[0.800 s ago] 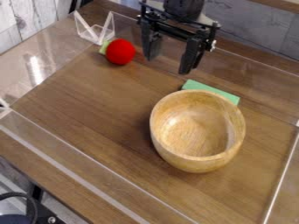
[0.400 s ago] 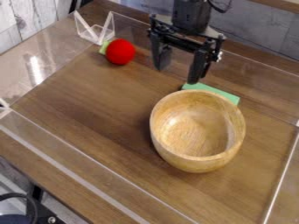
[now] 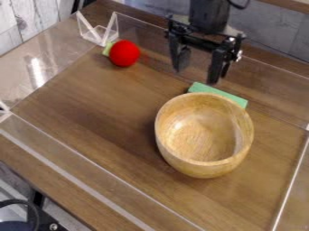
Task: Remove the green stick from the brown bowl and put it on the table
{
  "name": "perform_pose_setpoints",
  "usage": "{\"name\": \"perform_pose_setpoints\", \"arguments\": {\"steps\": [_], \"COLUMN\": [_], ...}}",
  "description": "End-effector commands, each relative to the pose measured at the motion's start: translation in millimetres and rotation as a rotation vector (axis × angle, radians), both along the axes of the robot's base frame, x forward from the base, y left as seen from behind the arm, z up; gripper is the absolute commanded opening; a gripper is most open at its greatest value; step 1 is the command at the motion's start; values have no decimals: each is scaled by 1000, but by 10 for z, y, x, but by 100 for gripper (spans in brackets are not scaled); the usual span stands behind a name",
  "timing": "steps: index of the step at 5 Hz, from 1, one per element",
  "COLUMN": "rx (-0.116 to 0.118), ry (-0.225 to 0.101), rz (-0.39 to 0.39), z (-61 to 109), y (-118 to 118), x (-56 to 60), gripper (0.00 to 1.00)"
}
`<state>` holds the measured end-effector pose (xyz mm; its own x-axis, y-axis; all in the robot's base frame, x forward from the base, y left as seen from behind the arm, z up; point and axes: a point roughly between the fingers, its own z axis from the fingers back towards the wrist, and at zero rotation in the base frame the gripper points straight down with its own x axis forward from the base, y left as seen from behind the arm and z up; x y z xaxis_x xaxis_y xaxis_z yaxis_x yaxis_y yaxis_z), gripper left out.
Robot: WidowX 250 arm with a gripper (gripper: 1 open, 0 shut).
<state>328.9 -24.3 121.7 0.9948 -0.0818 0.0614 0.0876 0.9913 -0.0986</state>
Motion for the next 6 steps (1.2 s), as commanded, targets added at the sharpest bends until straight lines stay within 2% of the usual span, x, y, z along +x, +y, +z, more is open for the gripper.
{"name": "perform_pose_setpoints", "arguments": {"steps": [1, 2, 4, 5, 6], "rx": [-15, -23, -19, -33, -39], "ry": [-73, -86, -112, -111, -115], "rz": [0, 10, 51, 60, 30], "z": [218, 262, 344, 193, 28], "y": [-5, -2, 415, 500, 475], "x": [184, 262, 222, 98, -35], "gripper": [100, 100, 100, 100, 100]}}
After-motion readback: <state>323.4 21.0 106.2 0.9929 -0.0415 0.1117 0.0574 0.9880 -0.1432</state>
